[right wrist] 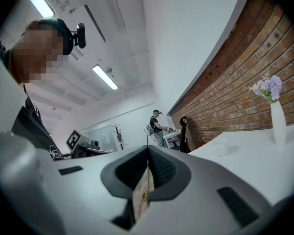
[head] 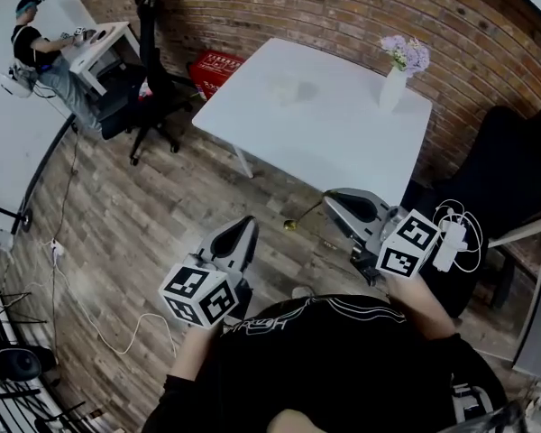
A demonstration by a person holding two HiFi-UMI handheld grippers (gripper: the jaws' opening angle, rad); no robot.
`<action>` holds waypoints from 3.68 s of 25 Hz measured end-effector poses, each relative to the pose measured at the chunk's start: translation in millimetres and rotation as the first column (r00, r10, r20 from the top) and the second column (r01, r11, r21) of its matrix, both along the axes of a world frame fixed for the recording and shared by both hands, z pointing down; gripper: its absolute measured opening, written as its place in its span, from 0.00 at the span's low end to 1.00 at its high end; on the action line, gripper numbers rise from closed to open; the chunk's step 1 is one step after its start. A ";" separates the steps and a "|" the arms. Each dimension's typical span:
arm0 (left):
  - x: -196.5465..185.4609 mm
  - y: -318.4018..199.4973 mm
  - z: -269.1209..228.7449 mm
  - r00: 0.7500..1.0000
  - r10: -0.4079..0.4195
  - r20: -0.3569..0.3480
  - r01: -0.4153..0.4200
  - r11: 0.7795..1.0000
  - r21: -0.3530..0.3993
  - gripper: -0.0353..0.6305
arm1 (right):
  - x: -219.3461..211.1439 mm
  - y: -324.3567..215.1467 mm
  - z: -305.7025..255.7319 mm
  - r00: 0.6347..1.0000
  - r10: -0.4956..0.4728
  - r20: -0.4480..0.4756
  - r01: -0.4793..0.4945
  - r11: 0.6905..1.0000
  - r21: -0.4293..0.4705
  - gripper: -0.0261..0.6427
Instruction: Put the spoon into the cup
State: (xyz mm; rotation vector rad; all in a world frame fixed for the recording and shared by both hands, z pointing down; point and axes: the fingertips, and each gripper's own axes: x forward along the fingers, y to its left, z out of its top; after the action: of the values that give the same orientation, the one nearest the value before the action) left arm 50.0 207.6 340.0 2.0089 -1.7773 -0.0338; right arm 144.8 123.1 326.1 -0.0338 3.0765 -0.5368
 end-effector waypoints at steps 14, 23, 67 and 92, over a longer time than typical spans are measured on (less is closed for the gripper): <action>-16.5 -47.1 -12.7 0.999 -0.015 0.035 0.014 1.000 0.023 0.06 | -14.2 -55.7 -10.7 0.999 -0.002 0.034 0.002 1.000 0.003 0.04; -37.5 -101.2 1.1 0.997 0.072 0.027 -0.073 0.997 0.022 0.06 | -36.6 -97.8 6.8 0.998 0.055 0.011 -0.055 0.998 -0.002 0.04; -262.7 -418.2 72.2 0.900 0.416 -0.128 -0.430 0.897 -0.104 0.06 | -232.8 -378.9 63.1 0.880 0.452 -0.148 -0.466 0.880 -0.087 0.04; -284.7 -432.9 132.1 0.899 0.393 -0.195 -0.429 0.880 -0.202 0.06 | -262.2 -443.9 122.0 0.831 0.498 -0.247 -0.510 0.860 0.019 0.04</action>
State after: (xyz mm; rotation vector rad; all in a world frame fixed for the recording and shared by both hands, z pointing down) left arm -234.7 -225.4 472.1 2.0990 -1.1693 0.1557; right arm -117.4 -320.8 448.1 -0.9556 3.0746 -0.6040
